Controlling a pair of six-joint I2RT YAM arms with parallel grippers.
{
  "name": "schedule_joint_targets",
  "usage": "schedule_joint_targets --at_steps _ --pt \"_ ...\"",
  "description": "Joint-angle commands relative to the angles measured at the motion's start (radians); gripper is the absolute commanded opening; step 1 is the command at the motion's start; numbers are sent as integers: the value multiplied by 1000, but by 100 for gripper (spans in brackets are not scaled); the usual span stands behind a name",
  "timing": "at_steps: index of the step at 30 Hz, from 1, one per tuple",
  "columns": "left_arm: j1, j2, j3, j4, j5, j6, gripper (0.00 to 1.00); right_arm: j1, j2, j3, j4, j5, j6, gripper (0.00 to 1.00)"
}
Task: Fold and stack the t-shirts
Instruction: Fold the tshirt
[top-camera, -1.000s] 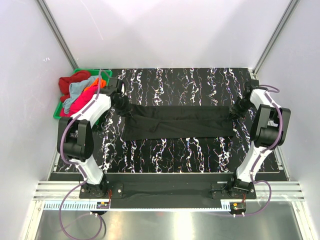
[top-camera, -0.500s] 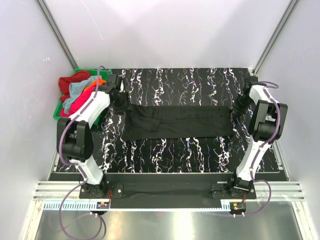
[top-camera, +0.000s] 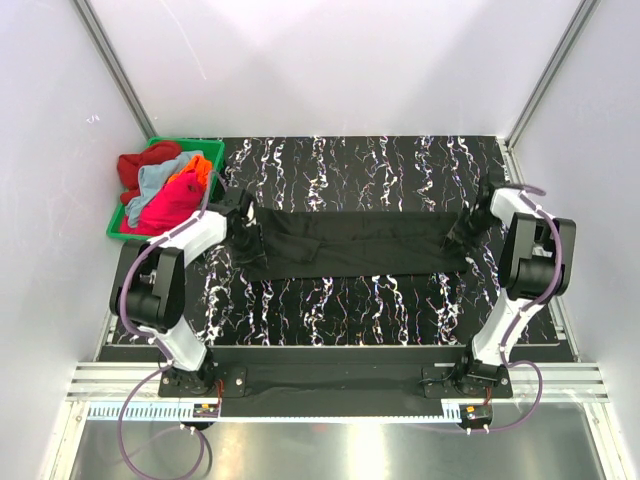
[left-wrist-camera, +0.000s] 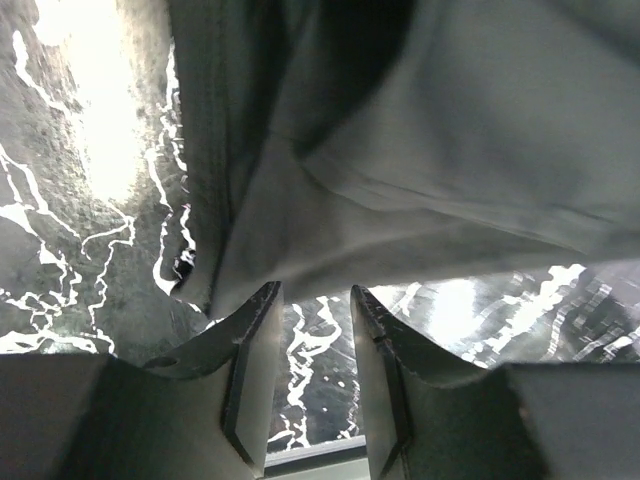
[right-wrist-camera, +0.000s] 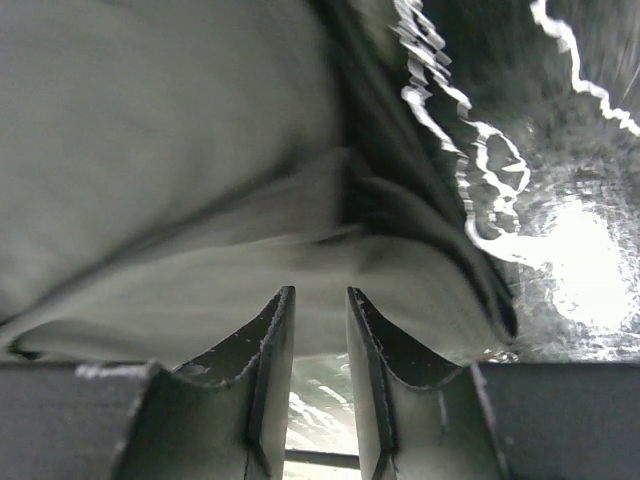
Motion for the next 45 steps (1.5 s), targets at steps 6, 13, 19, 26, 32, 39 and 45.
schedule_joint_targets --at_steps 6,13,19,26,32,39,45 --pt "2 3 -93 49 -97 -16 39 -8 -41 -166 34 110 7 33" --pt "-2 -192 -68 -3 -25 22 44 -3 -193 -223 -2 68 15 33" --pt "-5 -189 29 60 125 -7 58 18 -253 -172 -6 -31 -23 48" --pt "-13 20 71 132 147 -175 61 145 -190 -108 17 -88 -50 62" --pt "-15 125 90 150 64 -199 60 253 -148 -99 29 -59 -27 61" --pt "-16 237 161 126 12 -101 60 311 -121 -184 69 -48 -25 61" --pt "-15 325 265 114 -10 -19 60 360 -117 -229 76 -48 -8 61"
